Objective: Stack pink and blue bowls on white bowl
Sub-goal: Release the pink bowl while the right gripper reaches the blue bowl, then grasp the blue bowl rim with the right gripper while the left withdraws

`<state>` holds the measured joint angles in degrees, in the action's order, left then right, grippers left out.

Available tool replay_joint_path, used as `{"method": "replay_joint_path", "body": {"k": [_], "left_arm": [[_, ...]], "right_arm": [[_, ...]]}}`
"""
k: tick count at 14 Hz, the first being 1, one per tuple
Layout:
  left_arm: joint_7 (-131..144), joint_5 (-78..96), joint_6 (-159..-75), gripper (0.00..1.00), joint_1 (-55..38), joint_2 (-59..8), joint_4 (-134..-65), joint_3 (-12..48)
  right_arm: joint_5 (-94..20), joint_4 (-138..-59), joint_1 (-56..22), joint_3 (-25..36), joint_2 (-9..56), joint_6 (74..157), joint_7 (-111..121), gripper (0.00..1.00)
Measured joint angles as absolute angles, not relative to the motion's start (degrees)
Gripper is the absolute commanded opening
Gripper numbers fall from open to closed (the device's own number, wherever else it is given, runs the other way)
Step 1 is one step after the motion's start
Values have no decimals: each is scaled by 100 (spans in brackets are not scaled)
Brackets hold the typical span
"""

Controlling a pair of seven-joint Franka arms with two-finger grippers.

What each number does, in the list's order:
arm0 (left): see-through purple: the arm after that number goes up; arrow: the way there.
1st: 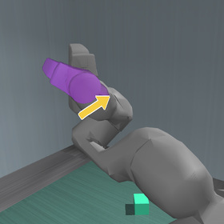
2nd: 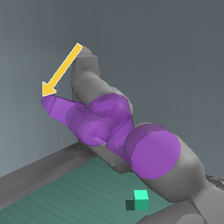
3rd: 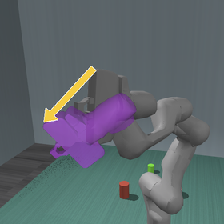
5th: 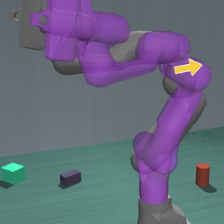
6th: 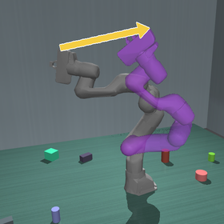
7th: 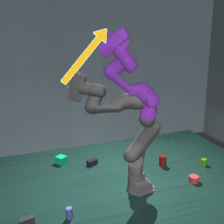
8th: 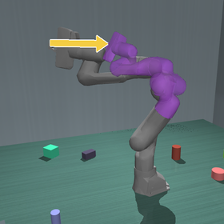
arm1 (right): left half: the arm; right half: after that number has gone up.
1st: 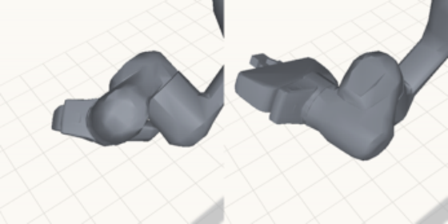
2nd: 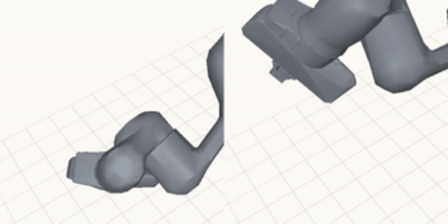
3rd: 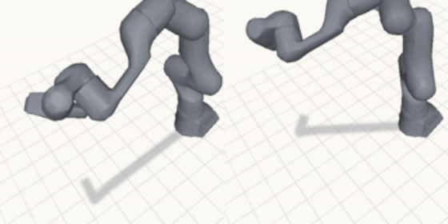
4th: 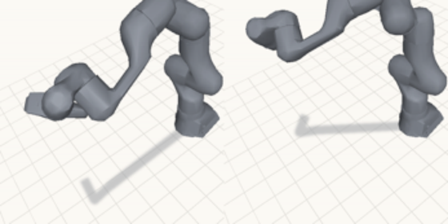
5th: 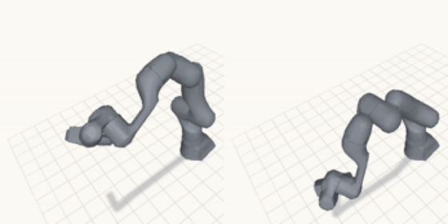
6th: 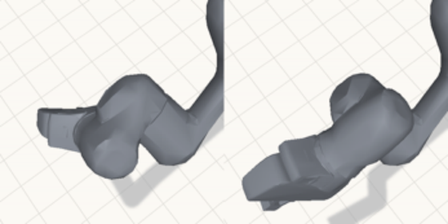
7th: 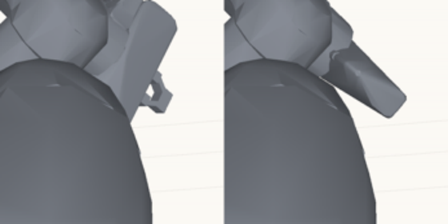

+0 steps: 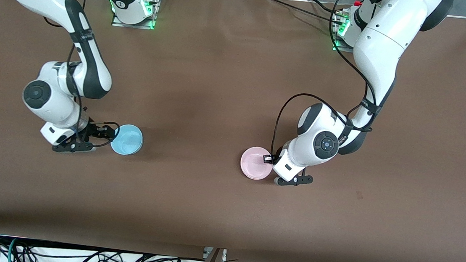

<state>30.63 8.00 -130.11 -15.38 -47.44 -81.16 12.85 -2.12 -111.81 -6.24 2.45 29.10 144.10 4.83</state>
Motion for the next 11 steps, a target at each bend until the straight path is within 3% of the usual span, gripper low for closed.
{"method": "replay_joint_path", "body": {"k": [1,6,8,10,11], "left_arm": [[3067,800,-13015,100,-1539,-4744,-8115,1285],[3098,800,-12961,100,-1462,-4677,-7983,1286],[3104,800,-12565,100,-1360,-4467,-7905,1283],[3103,800,-12047,100,-1145,-4097,-7845,1249],[3103,799,-11731,100,-1027,-3854,-7818,1169]], "right_arm": [[-302,-11215,-626,206,2986,14529,483,91],[-409,-11215,-632,101,3106,14649,481,60],[-415,-11209,-632,100,3106,14649,481,36],[-428,-11206,-632,100,3105,14649,481,2],[-476,-11204,-632,100,3105,14649,477,0]]}}
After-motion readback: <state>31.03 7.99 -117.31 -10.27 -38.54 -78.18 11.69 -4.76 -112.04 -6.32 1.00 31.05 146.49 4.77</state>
